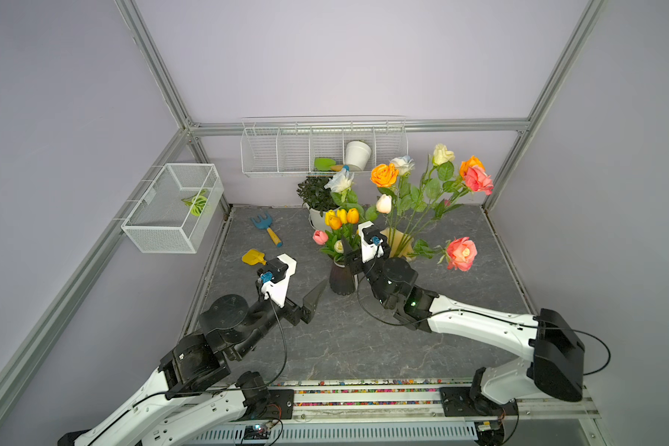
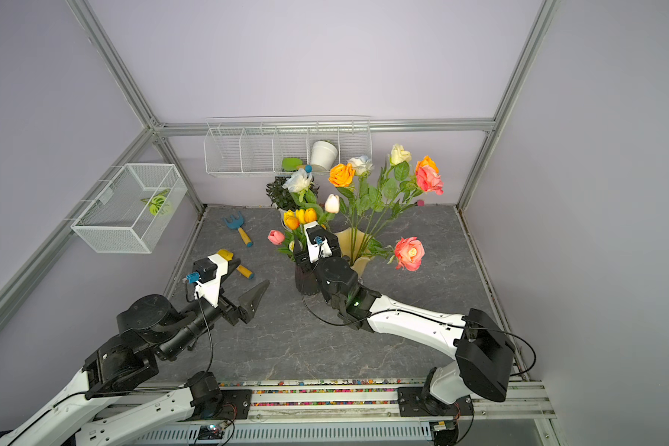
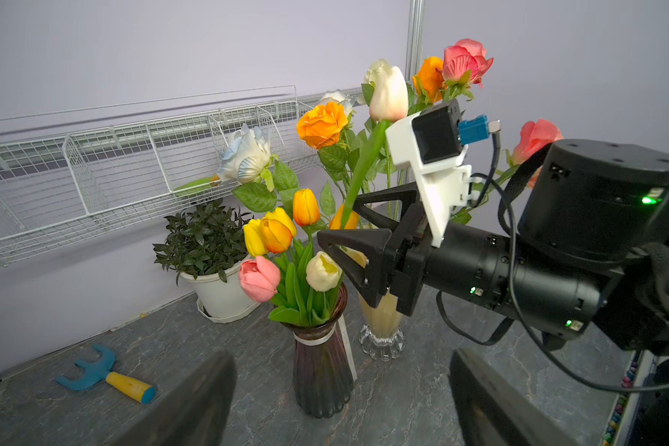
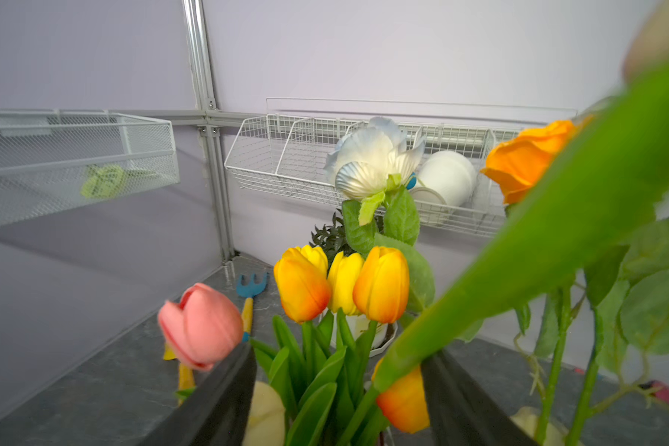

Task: Arrange the flowers in different vases according to their variety
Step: Insert the flower into the vase, then reset both arms

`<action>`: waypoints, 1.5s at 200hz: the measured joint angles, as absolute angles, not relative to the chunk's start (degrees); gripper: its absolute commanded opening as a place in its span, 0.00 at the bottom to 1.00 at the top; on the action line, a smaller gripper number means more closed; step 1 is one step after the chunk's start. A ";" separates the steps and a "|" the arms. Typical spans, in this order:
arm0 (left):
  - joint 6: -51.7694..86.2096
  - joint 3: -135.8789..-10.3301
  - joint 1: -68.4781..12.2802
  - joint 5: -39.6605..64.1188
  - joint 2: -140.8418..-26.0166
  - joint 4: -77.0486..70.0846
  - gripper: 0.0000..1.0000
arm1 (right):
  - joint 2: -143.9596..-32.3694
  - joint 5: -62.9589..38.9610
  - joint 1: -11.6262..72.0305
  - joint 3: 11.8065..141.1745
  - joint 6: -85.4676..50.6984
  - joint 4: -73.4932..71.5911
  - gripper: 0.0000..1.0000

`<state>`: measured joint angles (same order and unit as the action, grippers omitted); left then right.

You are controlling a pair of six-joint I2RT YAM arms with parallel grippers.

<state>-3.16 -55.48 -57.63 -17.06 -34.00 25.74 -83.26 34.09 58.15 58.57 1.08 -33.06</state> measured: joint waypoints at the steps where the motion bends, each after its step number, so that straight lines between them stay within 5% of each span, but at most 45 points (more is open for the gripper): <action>1: -3.16 -55.48 -57.63 -17.06 -34.00 25.74 0.91 | -83.15 34.02 58.15 58.54 1.13 -32.86 0.99; 148: -2.98 -55.48 -57.63 -16.80 -35.33 25.32 0.91 | -68.64 16.16 59.02 52.58 -4.93 2.44 0.99; 188: 0.32 -55.51 -56.62 -24.47 -39.27 24.71 0.92 | -64.45 16.49 60.16 51.70 -5.74 11.64 0.99; 222: 8.29 -54.89 -43.88 -28.58 -42.85 25.76 0.92 | -62.59 19.97 60.42 50.06 -10.39 20.29 0.99; 264: 20.88 -47.27 -19.44 -15.79 -39.66 24.40 0.92 | -64.14 21.04 60.58 45.89 -18.83 28.99 0.97; 300: 27.86 -42.65 -14.61 -7.94 -41.74 21.37 0.92 | -71.57 25.08 59.94 44.73 -34.50 36.51 0.96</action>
